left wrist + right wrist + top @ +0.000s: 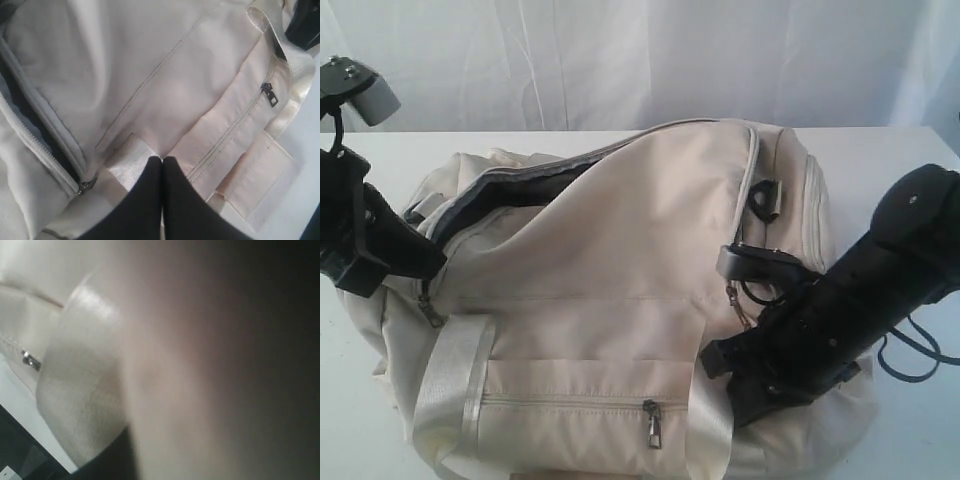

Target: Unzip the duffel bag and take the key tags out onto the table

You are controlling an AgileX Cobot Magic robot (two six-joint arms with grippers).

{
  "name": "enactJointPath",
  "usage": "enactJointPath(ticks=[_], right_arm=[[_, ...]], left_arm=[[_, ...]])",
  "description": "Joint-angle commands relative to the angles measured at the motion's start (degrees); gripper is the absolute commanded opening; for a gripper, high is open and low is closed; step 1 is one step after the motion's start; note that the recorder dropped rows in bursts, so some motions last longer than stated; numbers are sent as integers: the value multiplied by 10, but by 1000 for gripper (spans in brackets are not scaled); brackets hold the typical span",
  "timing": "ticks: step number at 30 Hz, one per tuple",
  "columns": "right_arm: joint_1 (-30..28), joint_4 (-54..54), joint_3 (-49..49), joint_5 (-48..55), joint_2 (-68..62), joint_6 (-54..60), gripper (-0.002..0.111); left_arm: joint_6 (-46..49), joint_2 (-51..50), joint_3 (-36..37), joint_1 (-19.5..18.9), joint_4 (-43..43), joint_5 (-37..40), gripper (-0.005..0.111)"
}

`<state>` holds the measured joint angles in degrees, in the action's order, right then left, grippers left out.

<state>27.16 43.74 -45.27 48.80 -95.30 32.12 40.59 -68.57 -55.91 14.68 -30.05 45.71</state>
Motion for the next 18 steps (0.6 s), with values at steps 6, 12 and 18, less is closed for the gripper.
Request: enactJointPath(ticks=[6,12,18], right_arm=[[4,14,-79,-84,-76,-9,3],[3,10,-132,-87,-112,-15,3],[2,-22,-181,-47,-124,-26,3]], left_arm=[[-4,6,-11,4,-26,37,0],[-4,6,-17,4,-35,47,0],[-3,6,-17,4,-35,49,0]])
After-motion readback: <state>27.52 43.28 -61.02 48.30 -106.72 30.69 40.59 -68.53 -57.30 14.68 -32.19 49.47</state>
